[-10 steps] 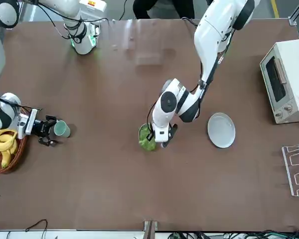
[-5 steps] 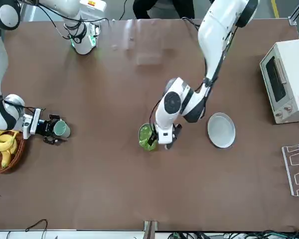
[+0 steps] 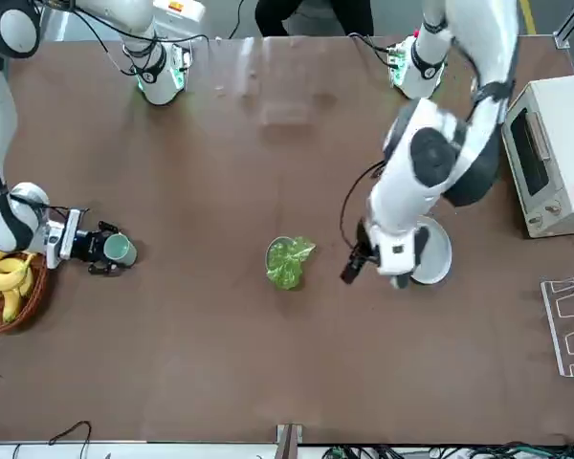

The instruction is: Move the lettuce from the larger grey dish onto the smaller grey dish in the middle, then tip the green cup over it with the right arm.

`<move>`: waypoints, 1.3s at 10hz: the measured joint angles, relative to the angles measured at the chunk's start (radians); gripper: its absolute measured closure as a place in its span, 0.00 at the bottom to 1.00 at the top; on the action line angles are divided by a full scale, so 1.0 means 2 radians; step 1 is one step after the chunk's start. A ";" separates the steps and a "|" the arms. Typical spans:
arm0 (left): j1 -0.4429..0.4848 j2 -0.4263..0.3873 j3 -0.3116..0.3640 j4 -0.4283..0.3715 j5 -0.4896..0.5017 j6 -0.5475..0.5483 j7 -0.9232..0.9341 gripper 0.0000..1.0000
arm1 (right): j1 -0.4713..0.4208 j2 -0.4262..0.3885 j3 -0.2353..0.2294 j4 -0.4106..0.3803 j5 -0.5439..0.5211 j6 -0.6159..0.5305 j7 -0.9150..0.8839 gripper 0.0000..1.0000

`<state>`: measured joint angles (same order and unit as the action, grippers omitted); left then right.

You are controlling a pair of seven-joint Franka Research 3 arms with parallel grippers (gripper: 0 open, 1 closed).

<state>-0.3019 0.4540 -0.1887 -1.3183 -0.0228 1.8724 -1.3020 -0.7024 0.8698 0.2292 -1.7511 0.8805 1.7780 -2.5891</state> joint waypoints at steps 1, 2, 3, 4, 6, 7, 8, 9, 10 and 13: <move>0.022 -0.022 0.000 0.000 0.000 -0.034 0.043 0.00 | 0.007 0.000 0.001 0.001 0.001 0.002 0.015 0.32; 0.053 -0.044 0.000 0.000 0.000 -0.067 0.095 0.00 | 0.018 -0.002 0.003 0.004 0.006 0.009 0.035 0.32; 0.091 -0.068 -0.002 0.001 -0.001 -0.106 0.167 0.00 | 0.032 -0.006 0.004 0.008 0.018 0.018 0.053 0.32; 0.122 -0.090 -0.002 0.001 -0.003 -0.131 0.238 0.00 | 0.048 -0.012 0.005 0.009 0.029 0.027 0.068 0.32; 0.164 -0.125 -0.002 0.000 -0.005 -0.168 0.347 0.00 | 0.078 -0.030 0.005 0.010 0.043 0.051 0.096 0.32; 0.178 -0.131 -0.001 -0.002 -0.005 -0.177 0.401 0.00 | 0.091 -0.041 0.005 0.009 0.051 0.063 0.113 0.32; 0.184 -0.132 -0.001 -0.003 -0.005 -0.188 0.444 0.00 | 0.106 -0.053 0.006 0.009 0.058 0.077 0.133 0.32; 0.188 -0.134 -0.001 -0.003 -0.005 -0.200 0.476 0.00 | 0.123 -0.067 0.006 0.006 0.061 0.094 0.157 0.32; 0.190 -0.141 0.000 -0.003 -0.005 -0.210 0.499 0.00 | 0.140 -0.081 0.006 0.001 0.066 0.111 0.179 0.32; 0.188 -0.180 0.017 -0.023 -0.004 -0.247 0.579 0.00 | 0.197 -0.120 0.007 -0.019 0.071 0.183 0.252 0.32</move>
<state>0.0741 0.0948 -0.1552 -1.3638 -0.0318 1.3776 -0.1448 -0.3087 0.6295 0.2427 -1.7885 1.0225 2.1437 -2.0851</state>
